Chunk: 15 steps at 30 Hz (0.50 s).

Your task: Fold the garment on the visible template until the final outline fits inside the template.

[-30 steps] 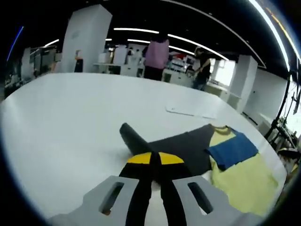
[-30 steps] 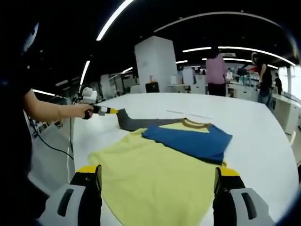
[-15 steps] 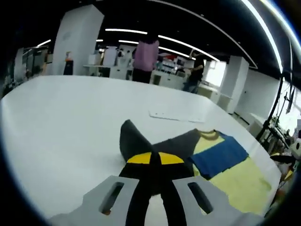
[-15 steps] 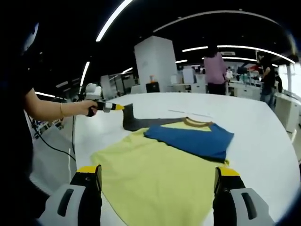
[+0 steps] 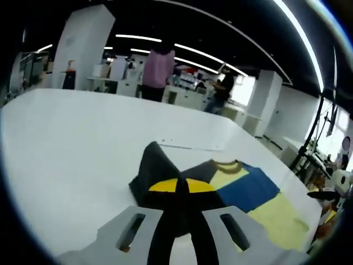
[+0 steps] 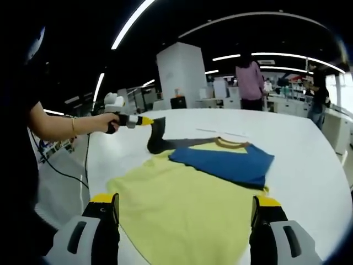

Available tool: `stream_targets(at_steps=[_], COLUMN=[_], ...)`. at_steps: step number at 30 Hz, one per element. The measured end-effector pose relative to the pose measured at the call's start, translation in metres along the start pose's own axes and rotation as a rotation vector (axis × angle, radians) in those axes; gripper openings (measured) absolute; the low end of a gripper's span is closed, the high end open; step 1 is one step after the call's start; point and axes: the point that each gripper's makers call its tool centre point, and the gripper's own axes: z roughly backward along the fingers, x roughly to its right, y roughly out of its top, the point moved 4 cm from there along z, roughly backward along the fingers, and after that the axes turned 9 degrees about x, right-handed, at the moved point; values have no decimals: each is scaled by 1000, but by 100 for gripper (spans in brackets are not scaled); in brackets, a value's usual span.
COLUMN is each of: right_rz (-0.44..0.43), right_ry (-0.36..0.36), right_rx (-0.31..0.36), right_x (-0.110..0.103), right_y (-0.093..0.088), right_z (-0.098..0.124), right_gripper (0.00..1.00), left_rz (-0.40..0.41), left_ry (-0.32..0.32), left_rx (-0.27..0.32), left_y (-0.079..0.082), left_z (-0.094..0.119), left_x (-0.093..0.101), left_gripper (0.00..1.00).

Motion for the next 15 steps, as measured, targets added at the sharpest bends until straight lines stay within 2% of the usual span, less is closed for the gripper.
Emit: stream_targets(at_steps=[3, 8, 15], right_rz=[-4, -11, -19], right_ry=[-6, -9, -14], right_rx=[0, -1, -13], right_x=[0, 1, 1], right_y=[0, -1, -5], right_z=[0, 2, 3], right_gripper=[99, 99, 99], left_rz=[39, 47, 68], left_ry=[-33, -81, -103], left_rx=[5, 5, 21], left_y=[0, 2, 3], left_z=[-5, -12, -24], left_x=[12, 31, 48], left_gripper=[1, 1, 1])
